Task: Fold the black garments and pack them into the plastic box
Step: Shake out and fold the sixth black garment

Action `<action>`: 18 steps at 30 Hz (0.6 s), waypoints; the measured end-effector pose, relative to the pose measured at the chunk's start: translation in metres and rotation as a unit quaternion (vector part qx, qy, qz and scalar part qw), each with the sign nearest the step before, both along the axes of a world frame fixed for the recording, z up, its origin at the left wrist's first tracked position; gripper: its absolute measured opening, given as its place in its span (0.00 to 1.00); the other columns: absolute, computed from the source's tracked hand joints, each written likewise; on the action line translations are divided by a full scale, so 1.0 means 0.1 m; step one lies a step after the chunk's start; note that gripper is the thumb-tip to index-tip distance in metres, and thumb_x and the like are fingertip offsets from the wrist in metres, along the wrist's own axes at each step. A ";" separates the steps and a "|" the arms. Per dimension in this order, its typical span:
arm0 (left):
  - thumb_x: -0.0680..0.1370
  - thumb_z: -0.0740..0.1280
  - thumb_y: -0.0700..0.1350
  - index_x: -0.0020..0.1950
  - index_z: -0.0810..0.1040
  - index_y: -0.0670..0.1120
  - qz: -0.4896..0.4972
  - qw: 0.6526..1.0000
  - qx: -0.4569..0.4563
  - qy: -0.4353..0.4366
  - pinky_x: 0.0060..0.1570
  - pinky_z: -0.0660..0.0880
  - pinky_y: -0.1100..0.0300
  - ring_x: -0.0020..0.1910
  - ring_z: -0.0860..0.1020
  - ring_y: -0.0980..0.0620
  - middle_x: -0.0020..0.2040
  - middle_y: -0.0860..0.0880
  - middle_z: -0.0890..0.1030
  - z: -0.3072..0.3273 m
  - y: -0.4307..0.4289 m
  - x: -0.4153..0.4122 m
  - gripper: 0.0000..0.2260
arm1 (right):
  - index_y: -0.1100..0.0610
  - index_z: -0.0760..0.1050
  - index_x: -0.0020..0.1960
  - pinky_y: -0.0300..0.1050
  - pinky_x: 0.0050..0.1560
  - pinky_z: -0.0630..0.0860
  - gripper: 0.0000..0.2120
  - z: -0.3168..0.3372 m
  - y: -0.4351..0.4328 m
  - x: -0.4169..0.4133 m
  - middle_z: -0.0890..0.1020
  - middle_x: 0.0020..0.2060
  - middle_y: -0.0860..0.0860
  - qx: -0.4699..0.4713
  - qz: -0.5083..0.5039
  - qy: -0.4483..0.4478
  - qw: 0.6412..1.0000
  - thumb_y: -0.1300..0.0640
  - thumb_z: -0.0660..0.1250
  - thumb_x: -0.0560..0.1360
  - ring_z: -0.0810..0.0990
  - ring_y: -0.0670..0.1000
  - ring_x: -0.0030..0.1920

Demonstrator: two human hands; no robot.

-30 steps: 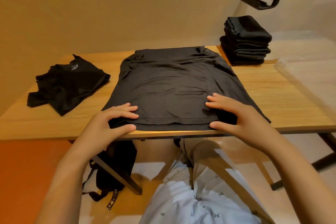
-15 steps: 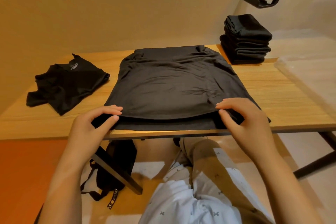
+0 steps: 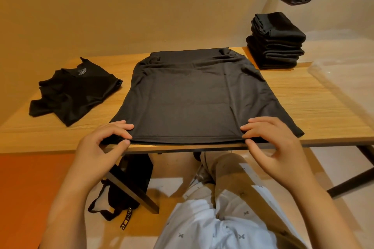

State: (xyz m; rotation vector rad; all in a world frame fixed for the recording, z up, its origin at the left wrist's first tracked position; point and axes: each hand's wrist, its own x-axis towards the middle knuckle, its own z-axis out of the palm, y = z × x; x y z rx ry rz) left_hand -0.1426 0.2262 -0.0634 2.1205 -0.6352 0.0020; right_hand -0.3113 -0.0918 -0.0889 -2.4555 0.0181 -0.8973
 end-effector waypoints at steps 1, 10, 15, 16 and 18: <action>0.73 0.71 0.35 0.43 0.82 0.54 0.003 1.000 0.000 0.002 0.63 0.65 0.62 0.63 0.73 0.67 0.55 0.61 0.82 0.00 0.00 0.00 0.12 | 0.52 0.80 0.47 0.57 0.57 0.75 0.07 0.00 0.00 -0.01 0.81 0.51 0.43 0.000 0.000 0.002 1.000 0.53 0.64 0.74 0.76 0.46 0.60; 0.71 0.74 0.47 0.64 0.71 0.65 0.051 0.997 0.044 -0.022 0.70 0.63 0.50 0.70 0.64 0.60 0.69 0.63 0.69 -0.03 0.05 -0.06 0.25 | 0.46 0.61 0.75 0.47 0.70 0.63 0.36 0.06 -0.12 -0.22 0.62 0.75 0.39 0.064 -0.055 0.093 0.992 0.40 0.65 0.69 0.60 0.40 0.74; 0.69 0.70 0.57 0.68 0.70 0.65 0.087 0.993 0.077 -0.021 0.68 0.64 0.46 0.72 0.63 0.50 0.69 0.62 0.68 -0.11 0.10 -0.10 0.27 | 0.48 0.67 0.71 0.44 0.73 0.57 0.32 -0.01 -0.22 -0.26 0.69 0.70 0.46 0.020 -0.110 0.107 0.988 0.43 0.67 0.69 0.63 0.44 0.72; 0.69 0.71 0.56 0.68 0.70 0.64 0.094 0.992 0.079 -0.025 0.67 0.62 0.48 0.72 0.63 0.50 0.69 0.62 0.68 -0.11 0.11 -0.11 0.28 | 0.48 0.69 0.70 0.40 0.74 0.53 0.29 -0.03 -0.25 -0.27 0.70 0.69 0.46 -0.004 -0.106 0.104 0.989 0.46 0.69 0.70 0.63 0.43 0.72; 0.68 0.72 0.56 0.68 0.71 0.63 0.096 0.992 0.078 -0.037 0.66 0.61 0.50 0.72 0.63 0.49 0.69 0.61 0.68 -0.12 0.12 -0.13 0.28 | 0.50 0.72 0.67 0.36 0.74 0.50 0.27 -0.08 -0.29 -0.28 0.73 0.67 0.46 -0.029 -0.106 0.099 0.989 0.52 0.74 0.69 0.64 0.42 0.71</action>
